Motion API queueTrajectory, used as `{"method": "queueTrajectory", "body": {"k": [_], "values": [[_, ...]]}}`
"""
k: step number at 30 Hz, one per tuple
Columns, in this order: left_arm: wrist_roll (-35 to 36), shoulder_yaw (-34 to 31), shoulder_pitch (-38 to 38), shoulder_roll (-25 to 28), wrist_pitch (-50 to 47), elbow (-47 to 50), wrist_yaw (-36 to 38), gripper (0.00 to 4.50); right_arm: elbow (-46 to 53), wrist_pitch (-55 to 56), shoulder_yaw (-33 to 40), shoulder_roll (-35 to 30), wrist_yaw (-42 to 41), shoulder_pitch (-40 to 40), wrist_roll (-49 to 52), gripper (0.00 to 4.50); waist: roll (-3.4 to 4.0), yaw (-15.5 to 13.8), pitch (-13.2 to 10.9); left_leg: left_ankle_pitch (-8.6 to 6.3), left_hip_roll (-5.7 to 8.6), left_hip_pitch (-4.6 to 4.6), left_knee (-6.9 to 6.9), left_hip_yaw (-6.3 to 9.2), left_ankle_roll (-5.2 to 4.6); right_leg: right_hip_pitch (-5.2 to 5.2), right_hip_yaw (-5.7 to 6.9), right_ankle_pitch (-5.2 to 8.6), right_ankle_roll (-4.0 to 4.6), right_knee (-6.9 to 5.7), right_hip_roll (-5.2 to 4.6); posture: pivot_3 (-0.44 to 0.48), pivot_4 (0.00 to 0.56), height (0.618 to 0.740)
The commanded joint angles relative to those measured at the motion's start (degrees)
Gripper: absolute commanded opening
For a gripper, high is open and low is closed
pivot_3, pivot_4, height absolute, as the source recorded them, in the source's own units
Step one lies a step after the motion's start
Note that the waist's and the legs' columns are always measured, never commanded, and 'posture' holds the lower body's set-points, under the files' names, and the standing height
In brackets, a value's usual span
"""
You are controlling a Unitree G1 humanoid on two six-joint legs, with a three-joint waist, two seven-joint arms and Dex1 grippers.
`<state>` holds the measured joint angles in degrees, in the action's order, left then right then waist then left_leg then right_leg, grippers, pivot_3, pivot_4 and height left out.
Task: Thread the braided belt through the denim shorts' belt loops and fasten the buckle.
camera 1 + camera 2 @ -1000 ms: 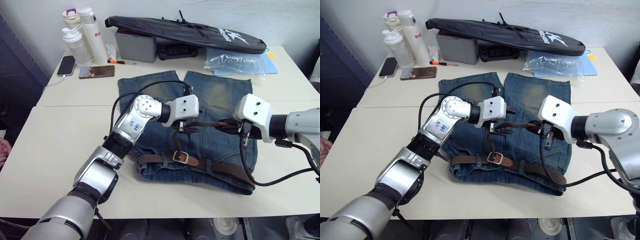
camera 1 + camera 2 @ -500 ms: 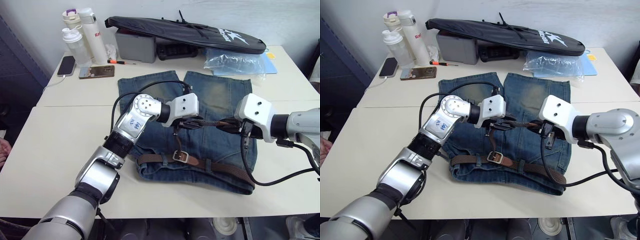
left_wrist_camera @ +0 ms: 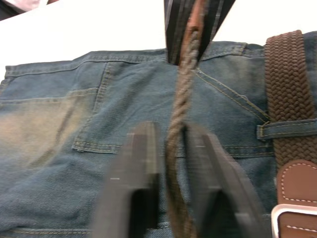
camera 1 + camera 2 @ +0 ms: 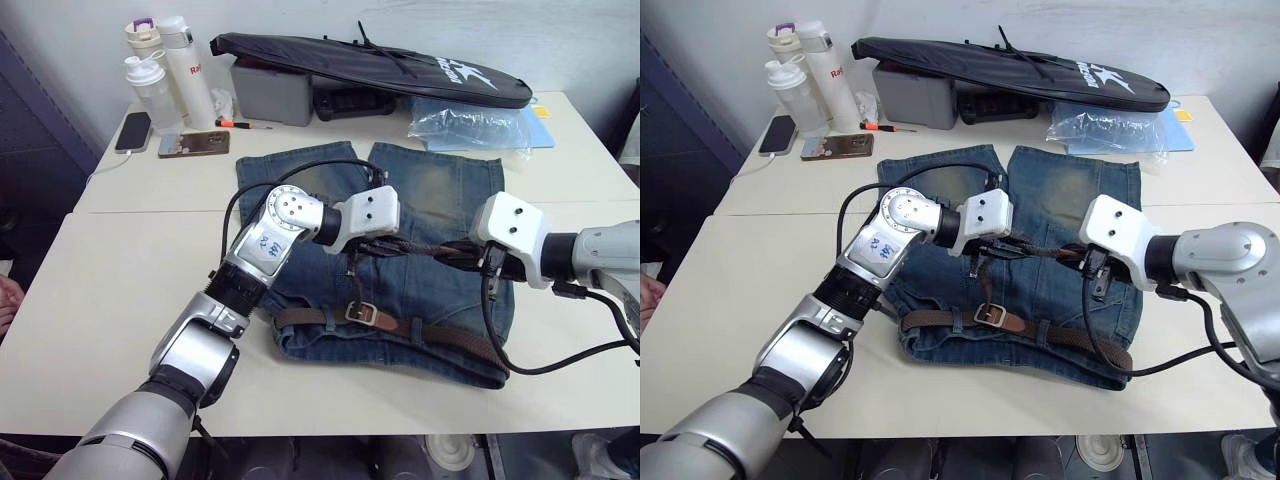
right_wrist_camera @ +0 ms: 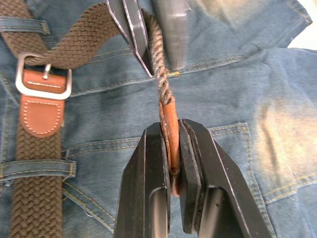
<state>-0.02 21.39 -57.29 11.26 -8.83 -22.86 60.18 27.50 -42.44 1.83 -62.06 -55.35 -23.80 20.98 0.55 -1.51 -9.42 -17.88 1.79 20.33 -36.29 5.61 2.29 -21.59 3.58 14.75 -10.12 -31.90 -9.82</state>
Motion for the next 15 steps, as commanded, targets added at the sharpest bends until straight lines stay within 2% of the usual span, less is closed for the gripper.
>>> {"method": "queueTrajectory", "body": {"k": [1, 9, 11, 12, 15], "values": [[0.18, -0.53, -0.39, 0.17, 0.39, 2.72, 0.02, 0.02, 1.42, 0.40, 1.43, -0.63, -0.18, -0.58, 0.39, 0.00, 0.01, 0.01, 0.00, 0.00, 0.00, 0.00, 0.00, 0.00, 0.00, 0.00, 0.00, 0.00, 0.00, 0.00, 0.00, 0.000, 0.150, 0.740], [-1.44, -0.70, -0.84, 0.40, 0.70, 0.70, -1.95, 0.02, 2.39, -1.91, 2.41, 0.40, 0.25, -0.85, 2.54, 0.00, 0.01, 0.00, 0.01, 0.00, 0.00, 0.00, -0.01, 0.00, 0.00, 0.00, 0.00, 0.00, 0.00, -0.01, 0.00, 0.000, 0.150, 0.740], [-2.08, -0.87, -1.18, 0.45, 0.46, 0.06, -2.98, 0.00, 3.10, -3.62, 3.56, 1.92, 1.08, -1.11, 4.90, 0.93, 0.00, 0.00, 0.00, 0.00, 0.00, 0.00, -0.01, 0.00, 0.00, 0.00, 0.00, 0.00, 0.01, -0.01, 0.00, 0.000, 0.150, 0.740], [-2.33, -0.85, -1.07, 0.60, 0.16, 0.04, -3.34, 0.00, 3.85, -4.59, 4.02, 1.86, 0.78, -0.79, 5.97, 1.18, 0.03, -0.01, 0.02, 0.00, 0.00, 0.00, -0.02, 0.01, 0.00, 0.00, 0.00, -0.01, 0.01, -0.02, 0.00, 0.000, 0.150, 0.740], [-1.16, -1.42, 0.58, 1.06, -3.09, 1.70, -2.57, 0.00, 6.65, -9.16, 6.62, 1.02, -0.09, 0.99, 10.47, 2.57, 0.06, -0.02, 0.03, 0.01, 0.00, 0.00, -0.03, 0.00, -0.01, 0.01, 0.00, -0.02, 0.01, -0.03, 0.00, 0.000, 0.150, 0.740]]}}
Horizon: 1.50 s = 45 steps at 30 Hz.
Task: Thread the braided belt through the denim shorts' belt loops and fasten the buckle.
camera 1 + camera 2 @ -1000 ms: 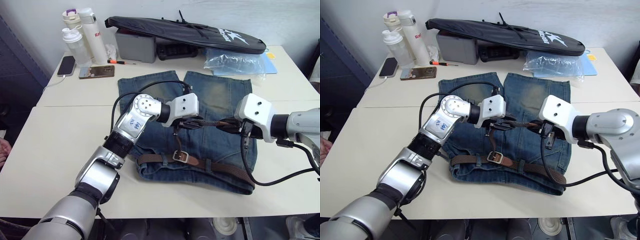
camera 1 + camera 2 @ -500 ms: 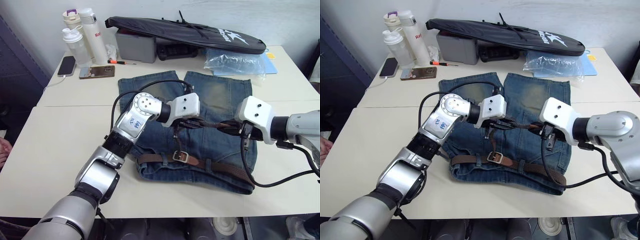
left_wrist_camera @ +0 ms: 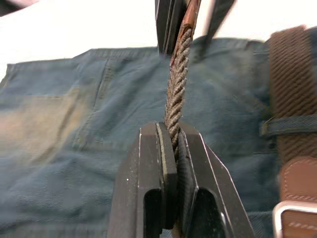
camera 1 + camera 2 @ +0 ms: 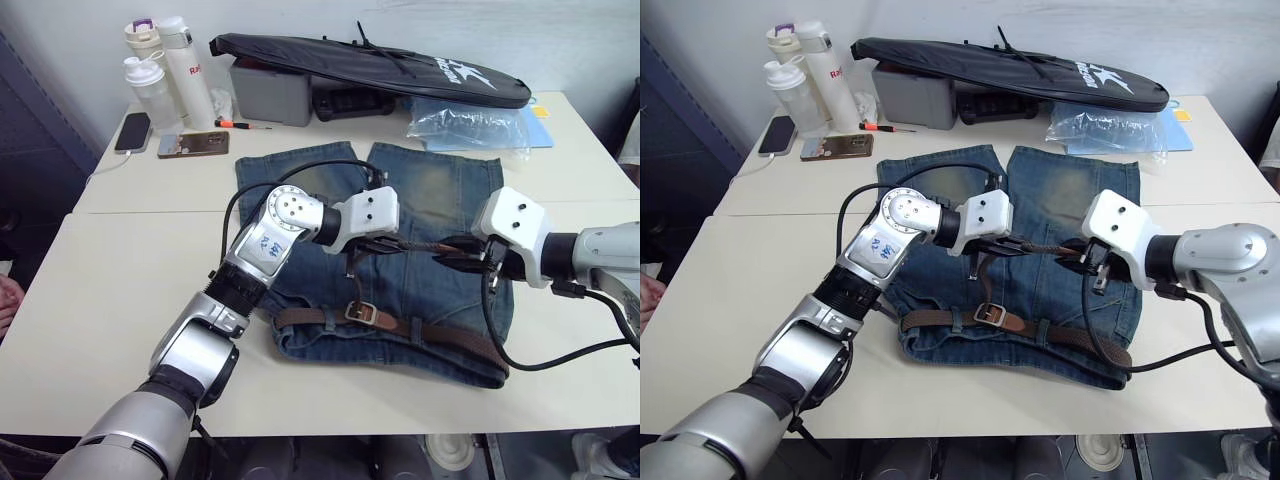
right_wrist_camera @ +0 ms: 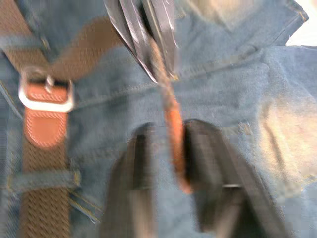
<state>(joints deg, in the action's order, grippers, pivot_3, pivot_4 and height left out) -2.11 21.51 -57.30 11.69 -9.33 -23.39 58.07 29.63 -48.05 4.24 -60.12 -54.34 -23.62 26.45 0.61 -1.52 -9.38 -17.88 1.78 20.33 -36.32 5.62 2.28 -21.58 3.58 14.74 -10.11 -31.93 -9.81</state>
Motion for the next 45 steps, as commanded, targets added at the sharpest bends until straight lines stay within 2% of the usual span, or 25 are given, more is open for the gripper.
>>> {"method": "queueTrajectory", "body": {"k": [1, 4, 6, 8, 11, 16, 24, 29, 32, 33, 34, 36, 38, 39, 40, 41, 45], "values": [[1.14, -1.80, 1.40, 0.96, -4.01, 3.02, -0.52, 0.00, 5.72, -5.49, 5.09, -1.55, -1.46, 1.68, 6.67, 3.07, 0.02, -0.01, 0.01, 0.00, 0.00, 0.00, 0.01, 0.01, 0.00, 0.00, 0.00, 0.00, 0.00, 0.00, 0.00, 0.000, 0.150, 0.740], [0.59, -1.81, 3.44, 2.34, -6.29, 4.77, -0.97, 0.00, 9.47, -8.50, 7.00, -2.86, -0.98, 5.41, 8.94, 4.48, 0.02, -0.02, 0.01, 0.00, 0.00, 0.00, 0.01, 0.01, 0.00, 0.01, 0.00, 0.00, 0.00, 0.00, 0.00, 0.000, 0.150, 0.740], [-0.12, -1.57, 4.52, 3.32, -7.30, 5.27, -1.64, 0.00, 12.31, -8.13, 6.76, -2.51, 1.12, 9.14, 8.06, 4.48, 0.01, -0.03, 0.01, 0.00, 0.00, 0.00, 0.00, 0.01, 0.00, 0.01, 0.00, 0.00, 0.00, -0.02, 0.00, 0.000, 0.150, 0.740], [-0.55, -1.55, 4.88, 3.83, -8.05, 5.25, -2.54, 0.00, 14.15, -5.92, 4.30, 0.64, 5.47, 11.61, 5.59, 4.48, 0.00, -0.03, 0.00, 0.00, 0.00, -0.01, -0.07, 0.00, -0.01, 0.02, 0.00, 0.00, 0.01, -0.05, 0.00, 0.000, 0.150, 0.740], [-0.95, -1.25, 4.49, 4.20, -8.03, 4.63, -3.06, 0.00, 14.47, 1.40, -4.54, 1.25, 10.26, 13.78, -4.47, 4.48, 0.01, 0.02, 0.01, 0.01, 0.01, 0.00, -0.18, -0.01, -0.03, 0.04, -0.05, -0.10, 0.00, -0.08, 0.00, 0.000, 0.150, 0.740], [-1.18, -1.13, 3.96, 4.12, -7.85, 3.97, -3.62, 0.00, 14.40, 5.61, -12.38, 3.71, 13.59, 14.97, -10.99, 4.48, 0.01, 0.04, 0.01, 0.04, 0.01, -0.01, -0.17, 0.00, -0.04, 0.02, -0.07, -0.12, 0.00, -0.08, 0.01, 0.000, 0.150, 0.740], [-1.24, -1.16, 3.87, 4.39, -7.71, 3.95, -3.21, 0.00, 12.07, 9.43, -19.00, 5.69, 14.88, 14.66, -18.56, 4.48, 0.02, 0.05, 0.01, 0.05, 0.01, -0.01, -0.17, -0.01, -0.05, 0.03, -0.06, -0.13, 0.02, -0.08, 0.01, 0.000, 0.150, 0.740], [-1.29, -1.32, 4.03, 5.03, -7.69, 4.19, -2.92, 0.00, 9.56, 13.20, -19.95, 8.08, 16.70, 13.26, -23.34, 4.48, 0.02, 0.09, 0.01, 0.05, 0.01, -0.01, -0.17, 0.00, -0.06, 0.03, -0.07, -0.13, 0.02, -0.08, 0.02, 0.000, 0.150, 0.740], [-1.42, -1.26, 4.23, 5.45, -7.55, 4.33, -2.84, 0.00, 8.64, 14.64, -20.19, 8.90, 16.44, 13.75, -24.62, 3.64, 0.02, 0.10, 0.02, 0.05, 0.01, -0.01, -0.17, 0.00, -0.06, 0.03, -0.07, -0.13, 0.02, -0.08, 0.02, 0.000, 0.150, 0.740], [-1.45, -1.26, 4.27, 5.58, -7.46, 4.38, -2.78, 0.00, 8.38, 15.06, -20.40, 9.02, 16.25, 14.10, -25.00, 3.03, 0.02, 0.10, 0.01, 0.05, 0.00, -0.01, -0.16, 0.00, -0.06, 0.02, -0.07, -0.13, 0.02, -0.08, 0.02, 0.000, 0.150, 0.740], [-1.47, -1.24, 4.29, 5.78, -7.16, 4.37, -2.60, 0.00, 8.15, 15.38, -20.35, 9.52, 16.40, 14.33, -25.15, 2.77, 0.02, 0.10, 0.01, 0.05, 0.01, -0.01, -0.16, 0.00, -0.06, 0.02, -0.07, -0.13, 0.02, -0.08, 0.02, 0.000, 0.150, 0.740], [-1.41, -1.03, 4.43, 6.53, -5.22, 4.68, -1.53, 0.00, 7.99, 15.47, -19.82, 10.86, 16.76, 14.56, -24.85, 1.91, 0.02, 0.10, 0.01, 0.05, 0.01, -0.01, -0.16, 0.00, -0.06, 0.03, -0.07, -0.13, 0.02, -0.08, 0.02, 0.000, 0.150, 0.740], [-1.45, -0.82, 4.49, 7.28, -3.27, 5.01, -0.54, 0.00, 7.97, 15.18, -19.16, 11.83, 16.94, 14.96, -24.57, 0.73, 0.02, 0.13, 0.01, 0.05, 0.00, -0.01, -0.16, 0.00, -0.06, 0.03, -0.07, -0.13, 0.03, -0.08, 0.03, 0.000, 0.150, 0.740], [-1.47, -0.81, 4.42, 7.42, -2.74, 4.84, -0.34, 0.00, 7.83, 15.13, -19.07, 12.12, 16.88, 14.95, -24.64, 0.62, 0.03, 0.16, 0.02, 0.05, 0.00, -0.02, -0.16, 0.00, -0.06, 0.03, -0.07, -0.13, 0.03, -0.08, 0.03, 0.000, 0.150, 0.740], [-1.60, -0.66, 4.28, 7.88, -1.08, 4.55, 0.32, 0.00, 7.66, 14.72, -18.58, 12.68, 17.20, 15.20, -24.66, 0.24, 0.03, 0.18, 0.02, 0.05, 0.00, -0.02, -0.16, 0.00, -0.06, 0.03, -0.07, -0.13, 0.03, -0.09, 0.03, 0.000, 0.150, 0.740], [-1.69, -0.57, 4.18, 8.20, 0.19, 4.29, 0.81, 0.00, 7.53, 14.44, -18.23, 13.10, 17.42, 15.38, -24.72, 0.11, 0.02, 0.17, 0.02, 0.05, 0.00, -0.02, -0.16, 0.00, -0.06, 0.03, -0.07, -0.13, 0.03, -0.09, 0.03, 0.000, 0.150, 0.740], [-3.21, 0.62, 3.08, 10.62, 6.85, 2.44, 3.97, 0.00, 7.37, 12.99, -16.75, 14.67, 18.37, 16.52, -25.11, 0.11, 0.03, 0.14, 0.02, 0.05, 0.00, -0.02, -0.16, 0.00, -0.05, 0.03, -0.07, -0.14, 0.04, -0.09, 0.03, 0.000, 0.150, 0.740]]}}
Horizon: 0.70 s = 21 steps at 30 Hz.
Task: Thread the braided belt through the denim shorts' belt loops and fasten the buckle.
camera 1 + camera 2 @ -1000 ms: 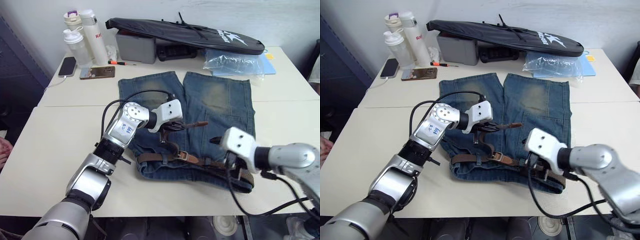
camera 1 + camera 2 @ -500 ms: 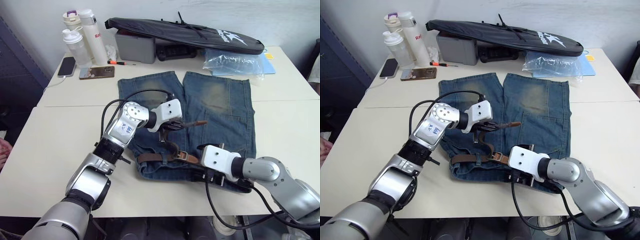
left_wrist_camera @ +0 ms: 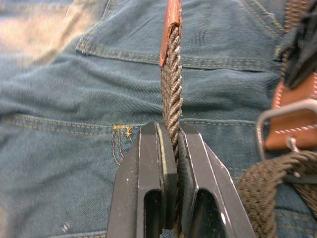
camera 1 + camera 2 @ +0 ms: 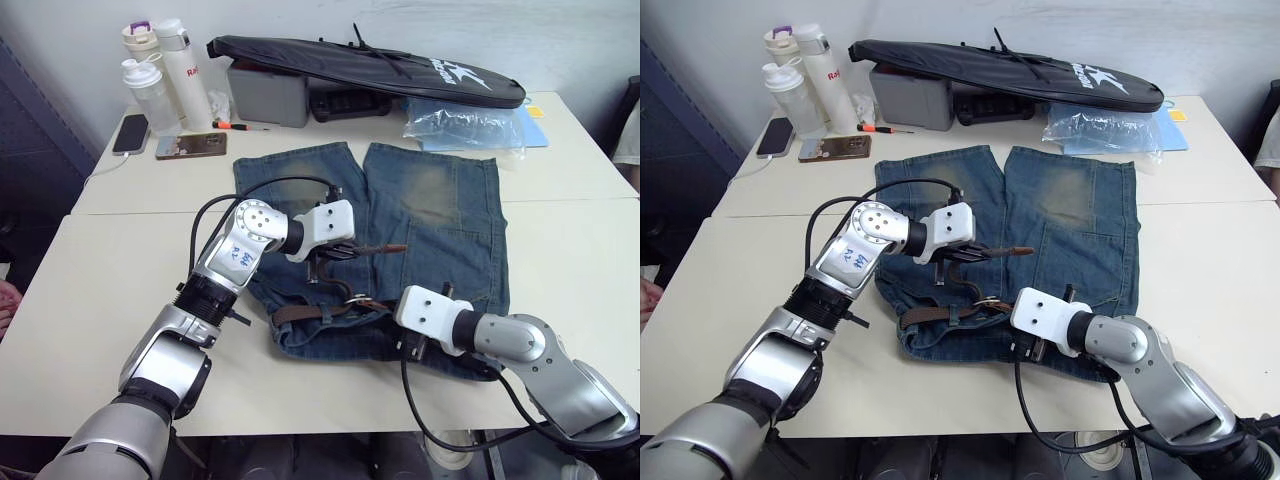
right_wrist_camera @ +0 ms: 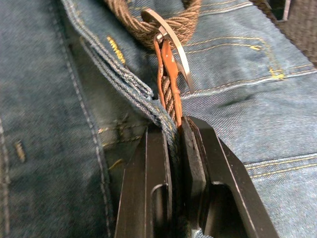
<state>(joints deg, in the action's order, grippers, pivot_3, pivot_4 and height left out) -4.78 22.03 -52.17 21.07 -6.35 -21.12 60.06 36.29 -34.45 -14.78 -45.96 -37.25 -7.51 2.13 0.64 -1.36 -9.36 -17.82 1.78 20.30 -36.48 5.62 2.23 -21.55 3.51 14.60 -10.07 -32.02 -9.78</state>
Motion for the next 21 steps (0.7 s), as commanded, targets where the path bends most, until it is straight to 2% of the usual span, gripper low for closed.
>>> {"method": "queueTrajectory", "body": {"k": [1, 9, 14, 21], "values": [[-0.44, 0.15, -2.12, 1.35, 4.23, -0.21, 2.54, 0.00, 0.78, -0.71, 2.25, 0.57, 1.23, 0.57, -0.92, 0.11, 0.00, -0.03, 0.00, 0.00, 0.00, 0.00, 0.00, 0.00, 0.00, 0.00, 0.00, 0.00, 0.00, 0.00, 0.00, 0.000, 0.150, 0.740], [-6.07, 3.98, -4.10, 4.19, 19.82, -5.46, 4.79, 0.00, 1.57, -1.39, 0.87, 1.47, 1.24, 0.76, -1.78, 0.11, 0.00, -0.04, 0.01, 0.00, 0.00, 0.00, 0.00, -0.01, -0.01, 0.01, 0.00, 0.00, 0.00, 0.00, 0.00, 0.000, 0.150, 0.740], [-8.53, 4.98, -5.56, 5.20, 26.16, -9.57, 4.95, 0.00, 1.62, -1.36, 0.83, 1.70, 0.93, 0.88, -2.17, 0.11, 0.00, -0.04, 0.01, 0.00, 0.00, 0.00, 0.00, -0.01, -0.03, 0.01, 0.00, 0.00, 0.00, 0.00, 0.00, 0.000, 0.150, 0.740], [-7.03, 4.11, -6.54, 4.78, 31.02, -13.65, 7.22, 0.00, 1.40, -0.96, 1.26, 1.33, 0.66, 1.32, -2.21, 0.11, 0.00, -0.03, 0.01, 0.00, 0.00, 0.00, 0.00, -0.01, -0.03, 0.01, 0.00, 0.00, 0.00, 0.00, 0.00, 0.000, 0.150, 0.740]]}}
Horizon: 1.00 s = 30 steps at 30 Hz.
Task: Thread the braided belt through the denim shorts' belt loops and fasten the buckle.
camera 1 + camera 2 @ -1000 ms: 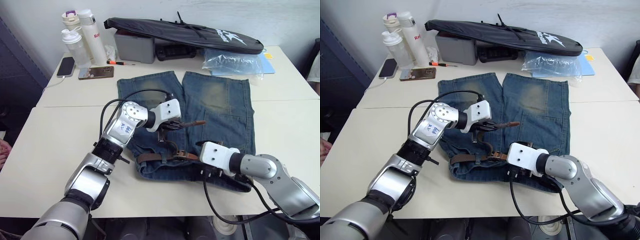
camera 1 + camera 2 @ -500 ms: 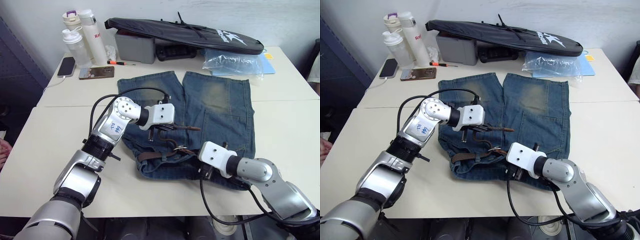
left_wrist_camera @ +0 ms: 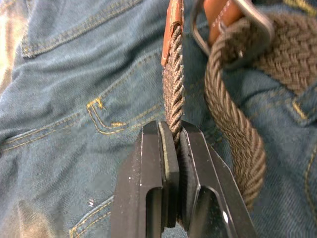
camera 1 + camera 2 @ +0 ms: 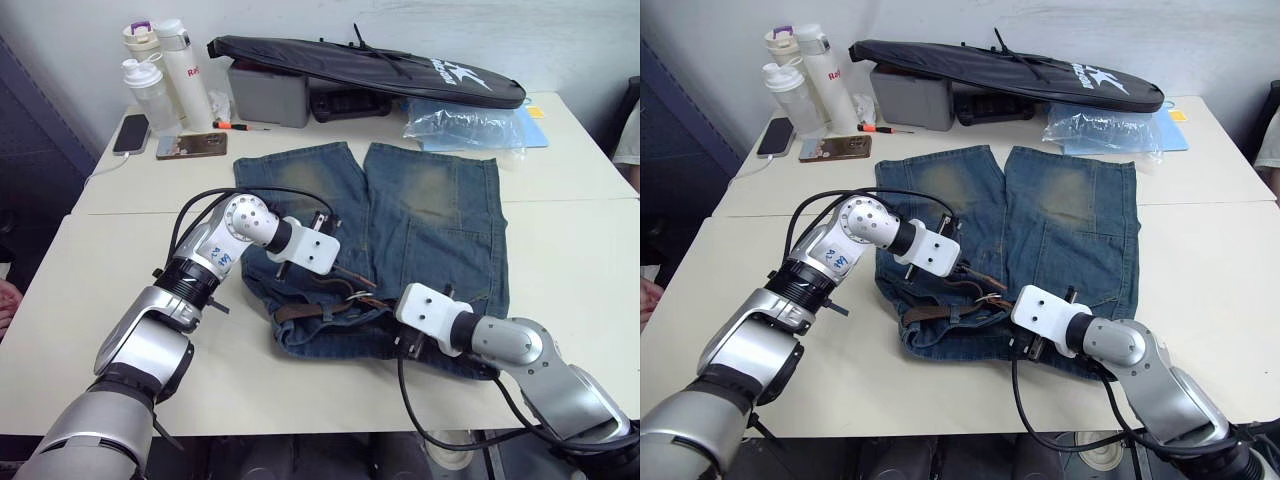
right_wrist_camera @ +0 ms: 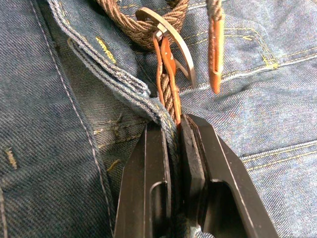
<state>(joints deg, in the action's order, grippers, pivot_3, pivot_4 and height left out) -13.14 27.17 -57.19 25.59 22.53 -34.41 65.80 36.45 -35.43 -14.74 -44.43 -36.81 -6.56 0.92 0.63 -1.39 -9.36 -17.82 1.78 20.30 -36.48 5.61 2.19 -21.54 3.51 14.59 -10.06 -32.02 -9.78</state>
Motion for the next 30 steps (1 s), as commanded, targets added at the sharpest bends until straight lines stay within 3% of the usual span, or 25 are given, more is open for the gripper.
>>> {"method": "queueTrajectory", "body": {"k": [1, 13, 30], "values": [[1.47, -1.24, -1.56, 0.31, 2.57, -0.70, 1.66, 0.00, 1.20, 0.13, 1.29, -0.29, 0.17, 0.52, -1.02, 0.11, 0.00, 0.00, 0.00, 0.00, 0.00, 0.00, 0.00, 0.00, 0.00, 0.00, 0.00, 0.00, 0.00, 0.00, 0.00, 0.000, 0.150, 0.740], [3.02, -2.31, -4.02, 0.38, 8.66, -6.73, 3.70, 0.00, 0.65, 0.39, 1.50, -0.60, -0.17, 0.77, -1.03, 0.11, 0.00, 0.01, 0.00, 0.00, 0.00, 0.00, 0.00, 0.00, -0.01, 0.00, 0.00, 0.00, 0.00, -0.02, 0.00, 0.000, 0.150, 0.740], [-0.95, -0.71, -6.65, -0.21, 15.65, -11.21, 2.81, 0.00, 0.60, 0.19, 0.93, -0.42, -0.21, 0.26, -1.37, 0.11, -0.01, 0.00, 0.00, 0.00, 0.00, 0.00, 0.00, 0.00, -0.02, 0.00, 0.01, 0.00, 0.00, -0.01, 0.00, 0.000, 0.150, 0.740]]}}
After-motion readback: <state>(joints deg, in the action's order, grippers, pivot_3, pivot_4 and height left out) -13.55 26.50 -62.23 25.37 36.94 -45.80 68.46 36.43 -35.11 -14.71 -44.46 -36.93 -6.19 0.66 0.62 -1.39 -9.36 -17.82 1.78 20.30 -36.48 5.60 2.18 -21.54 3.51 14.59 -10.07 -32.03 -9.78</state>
